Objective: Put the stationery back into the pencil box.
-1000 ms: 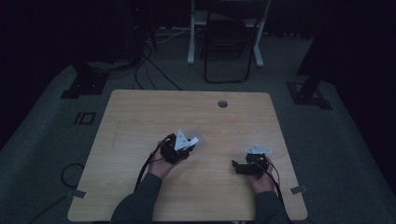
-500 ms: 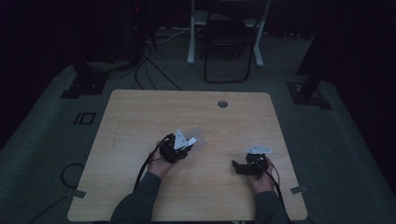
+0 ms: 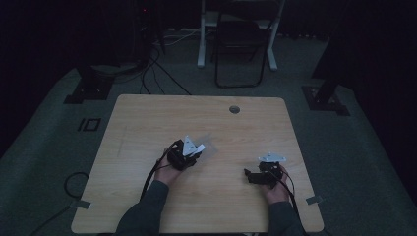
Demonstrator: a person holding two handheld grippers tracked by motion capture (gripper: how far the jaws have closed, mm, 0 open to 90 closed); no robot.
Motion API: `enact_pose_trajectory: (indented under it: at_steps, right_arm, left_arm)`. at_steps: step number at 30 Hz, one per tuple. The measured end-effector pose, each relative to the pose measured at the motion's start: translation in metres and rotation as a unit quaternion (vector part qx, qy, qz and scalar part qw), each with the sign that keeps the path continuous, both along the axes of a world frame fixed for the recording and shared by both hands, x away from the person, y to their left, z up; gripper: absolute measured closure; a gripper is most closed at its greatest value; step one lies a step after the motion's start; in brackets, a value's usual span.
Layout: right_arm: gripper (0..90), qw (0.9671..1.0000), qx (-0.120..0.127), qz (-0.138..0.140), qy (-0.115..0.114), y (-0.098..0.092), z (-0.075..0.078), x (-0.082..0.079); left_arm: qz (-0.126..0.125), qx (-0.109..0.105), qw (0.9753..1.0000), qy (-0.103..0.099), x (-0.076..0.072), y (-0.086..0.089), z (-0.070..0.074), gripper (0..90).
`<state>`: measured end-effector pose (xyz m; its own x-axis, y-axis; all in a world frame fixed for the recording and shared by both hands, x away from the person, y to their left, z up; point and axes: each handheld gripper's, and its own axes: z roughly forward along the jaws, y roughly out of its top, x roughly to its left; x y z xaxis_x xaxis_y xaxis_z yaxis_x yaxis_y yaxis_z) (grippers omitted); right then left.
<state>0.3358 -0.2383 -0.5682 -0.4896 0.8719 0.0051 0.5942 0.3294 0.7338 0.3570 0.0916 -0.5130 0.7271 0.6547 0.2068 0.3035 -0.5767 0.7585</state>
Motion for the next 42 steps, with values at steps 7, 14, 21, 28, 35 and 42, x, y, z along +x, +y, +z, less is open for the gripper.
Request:
enact_pose_trajectory:
  at_steps: [7,14,21,28,35,42]
  right_arm:
    - [13.8,1.0000,0.000,0.000,0.000,0.000,0.000,0.000]
    - [13.8,1.0000,0.000,0.000,0.000,0.000,0.000,0.000]
    - [13.8,1.0000,0.000,0.000,0.000,0.000,0.000,0.000]
    - [13.8,1.0000,0.000,0.000,0.000,0.000,0.000,0.000]
    - [13.8,1.0000,0.000,0.000,0.000,0.000,0.000,0.000]
    - [13.8,1.0000,0.000,0.000,0.000,0.000,0.000,0.000]
  left_arm:
    - [0.004,0.008,1.0000,-0.001,0.002,0.000,-0.003,69.8]
    - [0.007,0.012,0.9999,-0.002,0.003,-0.001,-0.004,69.9]
    - [0.008,0.013,0.9999,-0.005,0.004,0.000,-0.005,69.8]
    - [0.006,0.019,0.9998,-0.009,0.004,-0.002,-0.007,69.8]
    - [0.007,0.027,0.9996,-0.011,0.005,-0.003,-0.009,69.7]
    - [0.009,0.034,0.9992,-0.017,0.005,-0.005,-0.010,69.5]
